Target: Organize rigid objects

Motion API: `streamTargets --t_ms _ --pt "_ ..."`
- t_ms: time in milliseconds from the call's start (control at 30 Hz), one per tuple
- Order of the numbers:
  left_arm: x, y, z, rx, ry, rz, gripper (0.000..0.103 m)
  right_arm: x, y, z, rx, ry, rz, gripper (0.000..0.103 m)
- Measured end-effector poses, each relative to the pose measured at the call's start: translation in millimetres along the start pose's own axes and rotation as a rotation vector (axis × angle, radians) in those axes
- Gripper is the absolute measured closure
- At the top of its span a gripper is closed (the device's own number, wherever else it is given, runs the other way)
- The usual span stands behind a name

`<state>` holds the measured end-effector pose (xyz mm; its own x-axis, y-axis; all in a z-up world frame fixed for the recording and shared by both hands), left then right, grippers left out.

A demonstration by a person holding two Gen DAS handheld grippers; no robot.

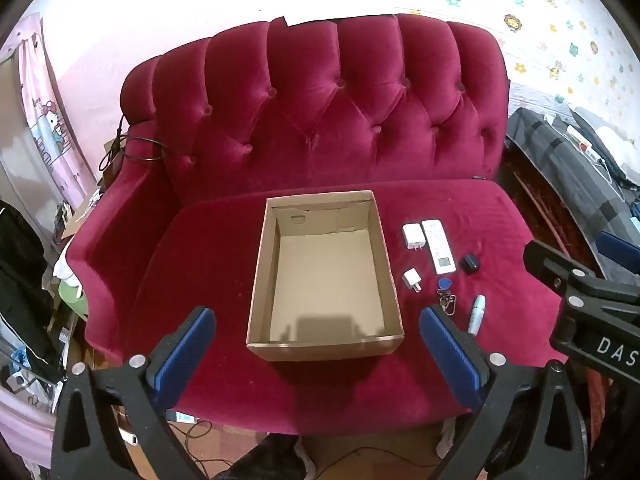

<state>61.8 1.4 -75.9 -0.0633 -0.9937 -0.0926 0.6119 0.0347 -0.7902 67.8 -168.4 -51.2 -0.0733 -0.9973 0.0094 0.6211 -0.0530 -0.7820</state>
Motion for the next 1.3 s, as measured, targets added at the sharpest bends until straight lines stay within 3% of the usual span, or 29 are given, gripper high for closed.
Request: streamTargets --t_ms 1300 --pt "-4.7 13.8 11.9 -0.018 0.002 -0.006 0.0 3.3 15.2 6.8 0.014 0.013 0.001 0.0"
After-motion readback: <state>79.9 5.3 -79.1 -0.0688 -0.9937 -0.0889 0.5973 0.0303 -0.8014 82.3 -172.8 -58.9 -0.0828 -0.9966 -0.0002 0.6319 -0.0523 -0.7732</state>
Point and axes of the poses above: each gripper's, at about its wrist camera, not at the fingertips, and y roughly the way its jaws point, x to its right, z to its top, the point moved 9 cm from there along y, roughly the way its jaws point, and after that the axes turned 5 degrees about -x, right-handed, at the moved point
